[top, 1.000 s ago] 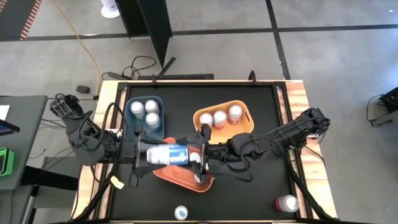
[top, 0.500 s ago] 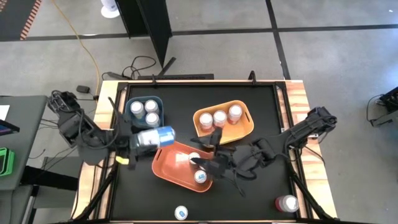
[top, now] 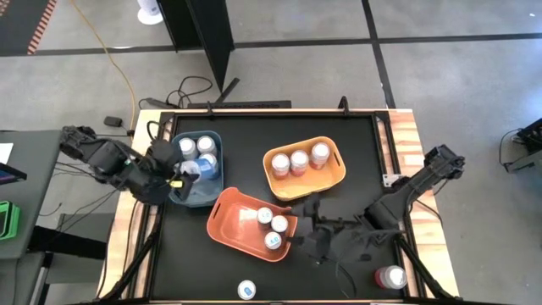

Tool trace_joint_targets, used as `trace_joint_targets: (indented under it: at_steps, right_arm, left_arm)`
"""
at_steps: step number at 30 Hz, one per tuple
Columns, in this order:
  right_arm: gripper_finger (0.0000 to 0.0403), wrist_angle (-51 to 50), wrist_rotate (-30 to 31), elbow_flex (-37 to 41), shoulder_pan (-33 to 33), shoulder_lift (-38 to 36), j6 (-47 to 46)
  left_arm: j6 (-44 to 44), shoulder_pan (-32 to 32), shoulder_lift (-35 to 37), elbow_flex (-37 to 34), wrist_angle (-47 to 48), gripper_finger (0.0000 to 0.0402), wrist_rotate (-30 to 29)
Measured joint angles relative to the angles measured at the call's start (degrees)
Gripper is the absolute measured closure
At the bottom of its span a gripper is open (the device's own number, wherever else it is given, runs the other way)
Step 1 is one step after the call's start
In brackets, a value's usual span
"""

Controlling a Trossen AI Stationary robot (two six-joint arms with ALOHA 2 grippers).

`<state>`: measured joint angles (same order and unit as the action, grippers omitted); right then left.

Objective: Sort soda cans
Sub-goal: Put the blue soda can into the blue bin

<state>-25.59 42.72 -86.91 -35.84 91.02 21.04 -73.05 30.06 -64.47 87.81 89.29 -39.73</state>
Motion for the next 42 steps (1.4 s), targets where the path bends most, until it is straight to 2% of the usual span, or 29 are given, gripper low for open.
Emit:
trace_joint_targets:
  at_steps: [8, 17, 23, 27, 34, 42]
  right_arm:
    - [0.0030, -3.5, 0.0, 0.0, -2.6, 0.0, -6.1]
    - [0.0030, -8.9, -0.1, 0.0, -2.8, 0.0, -11.0]
    - [0.0030, -10.7, -0.1, 0.0, -2.8, 0.0, -12.1]
    - [0.0030, -11.3, -0.1, 0.0, -2.8, 0.0, -12.8]
    - [0.0030, -13.8, -0.1, 0.0, -2.8, 0.0, -15.3]
    - [0.0030, -13.4, -0.1, 0.0, -2.8, 0.0, -15.4]
  left_arm:
    - [3.6, -14.7, -0.7, -3.5, 0.8, 0.0112, 14.4]
    - [13.3, -30.7, -5.1, -7.6, 0.7, 0.0112, 22.5]
    - [20.6, -38.4, -10.3, -7.6, 0.6, 0.0112, 26.7]
    - [24.6, -41.0, -13.1, -7.3, 0.6, 0.0112, 29.4]
    - [28.1, -40.9, -13.9, -7.5, 1.0, 0.0112, 33.1]
    - [26.0, -40.3, -9.6, -6.8, 1.3, 0.0112, 30.1]
